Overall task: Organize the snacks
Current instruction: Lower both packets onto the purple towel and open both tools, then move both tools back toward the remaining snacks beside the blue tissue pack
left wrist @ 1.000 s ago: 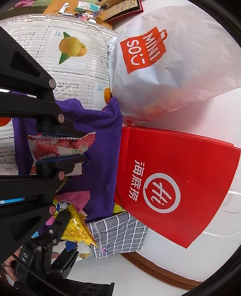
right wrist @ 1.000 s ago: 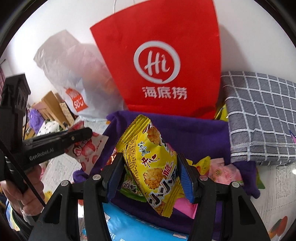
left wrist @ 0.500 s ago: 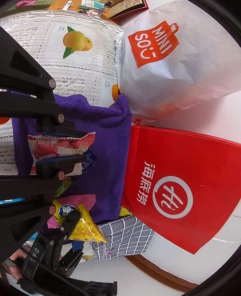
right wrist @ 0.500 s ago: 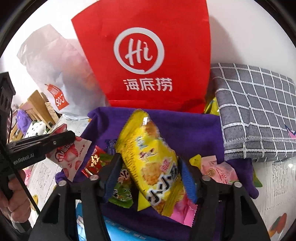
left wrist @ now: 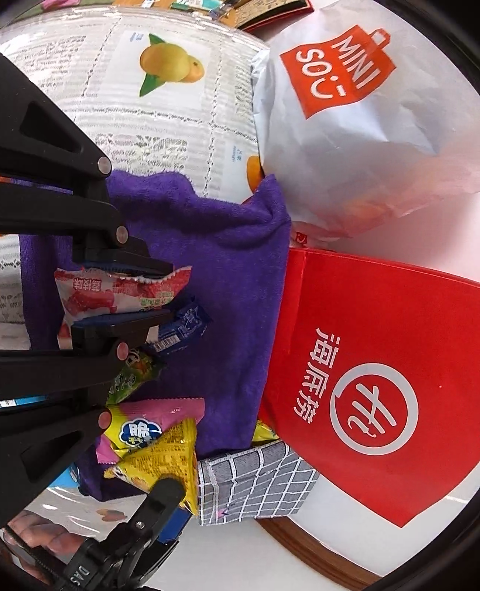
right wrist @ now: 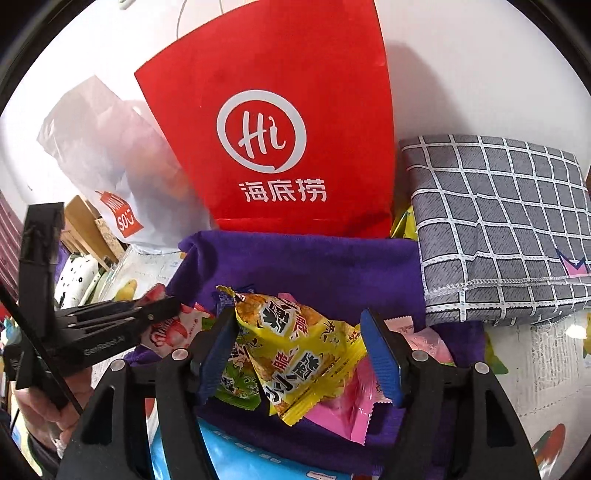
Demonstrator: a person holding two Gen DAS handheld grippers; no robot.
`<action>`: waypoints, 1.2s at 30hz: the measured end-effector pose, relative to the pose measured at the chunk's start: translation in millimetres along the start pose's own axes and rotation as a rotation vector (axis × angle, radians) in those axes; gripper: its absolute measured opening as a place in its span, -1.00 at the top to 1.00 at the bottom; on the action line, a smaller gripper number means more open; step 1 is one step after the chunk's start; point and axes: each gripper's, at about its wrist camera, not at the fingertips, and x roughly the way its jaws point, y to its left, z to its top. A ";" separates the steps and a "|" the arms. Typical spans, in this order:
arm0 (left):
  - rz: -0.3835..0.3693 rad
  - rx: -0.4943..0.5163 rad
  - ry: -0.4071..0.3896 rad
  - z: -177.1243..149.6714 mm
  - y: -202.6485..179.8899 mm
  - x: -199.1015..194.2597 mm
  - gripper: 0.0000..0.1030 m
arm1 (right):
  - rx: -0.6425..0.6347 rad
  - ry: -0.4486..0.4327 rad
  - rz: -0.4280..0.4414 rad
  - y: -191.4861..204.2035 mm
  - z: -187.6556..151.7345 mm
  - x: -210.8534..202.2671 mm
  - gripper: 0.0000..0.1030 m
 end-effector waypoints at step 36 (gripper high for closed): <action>-0.055 0.102 -0.110 -7.8 -41.9 -74.6 0.22 | -0.075 -0.122 -0.002 31.9 -37.3 -84.0 -0.22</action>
